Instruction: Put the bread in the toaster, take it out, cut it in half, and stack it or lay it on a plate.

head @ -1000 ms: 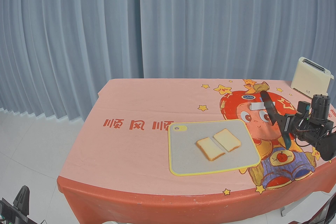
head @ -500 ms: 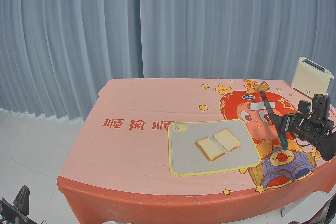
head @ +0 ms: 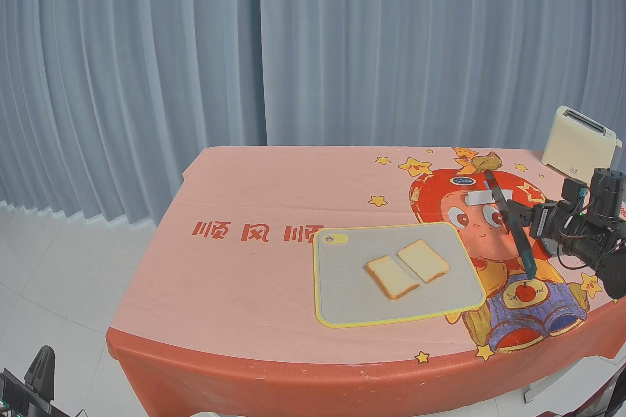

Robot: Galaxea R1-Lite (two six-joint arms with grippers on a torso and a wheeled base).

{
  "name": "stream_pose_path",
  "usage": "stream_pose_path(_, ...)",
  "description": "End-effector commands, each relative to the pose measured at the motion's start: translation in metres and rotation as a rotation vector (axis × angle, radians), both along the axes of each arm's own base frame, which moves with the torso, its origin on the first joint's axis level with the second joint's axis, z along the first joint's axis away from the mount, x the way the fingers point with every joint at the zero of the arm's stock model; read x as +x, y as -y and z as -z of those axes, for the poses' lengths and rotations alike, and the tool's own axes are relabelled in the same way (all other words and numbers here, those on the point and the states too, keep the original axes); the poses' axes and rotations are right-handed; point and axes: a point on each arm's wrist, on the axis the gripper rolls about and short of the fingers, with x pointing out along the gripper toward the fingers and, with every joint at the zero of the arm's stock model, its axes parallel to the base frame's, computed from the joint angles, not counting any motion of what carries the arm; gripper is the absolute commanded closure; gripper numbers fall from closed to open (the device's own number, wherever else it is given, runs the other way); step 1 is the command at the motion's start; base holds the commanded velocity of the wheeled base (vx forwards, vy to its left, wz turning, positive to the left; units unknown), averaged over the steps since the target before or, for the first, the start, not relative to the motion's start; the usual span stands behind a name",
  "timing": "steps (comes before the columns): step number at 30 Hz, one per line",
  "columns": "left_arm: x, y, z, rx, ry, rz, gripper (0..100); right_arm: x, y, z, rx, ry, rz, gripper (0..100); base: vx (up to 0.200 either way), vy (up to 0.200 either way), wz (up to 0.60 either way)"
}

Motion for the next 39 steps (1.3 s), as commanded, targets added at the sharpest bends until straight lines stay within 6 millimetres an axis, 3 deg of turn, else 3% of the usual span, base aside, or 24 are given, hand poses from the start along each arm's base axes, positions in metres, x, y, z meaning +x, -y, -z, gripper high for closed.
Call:
stream_pose_path(1,0.001,0.0,0.005,0.0,-0.019,-0.001,100,-0.009,0.0,-0.016,-0.001,0.063,-0.004,0,0.0,0.0,0.0)
stream_pose_path(18,0.001,0.0,0.005,0.0,-0.019,-0.001,100,-0.034,-0.017,-0.036,-0.014,0.138,-0.088,0,0.0,0.0,0.0)
stream_pose_path(39,0.001,0.0,0.005,0.0,-0.019,-0.001,100,-0.035,-0.016,-0.036,-0.012,0.143,-0.092,0,0.0,0.0,0.0)
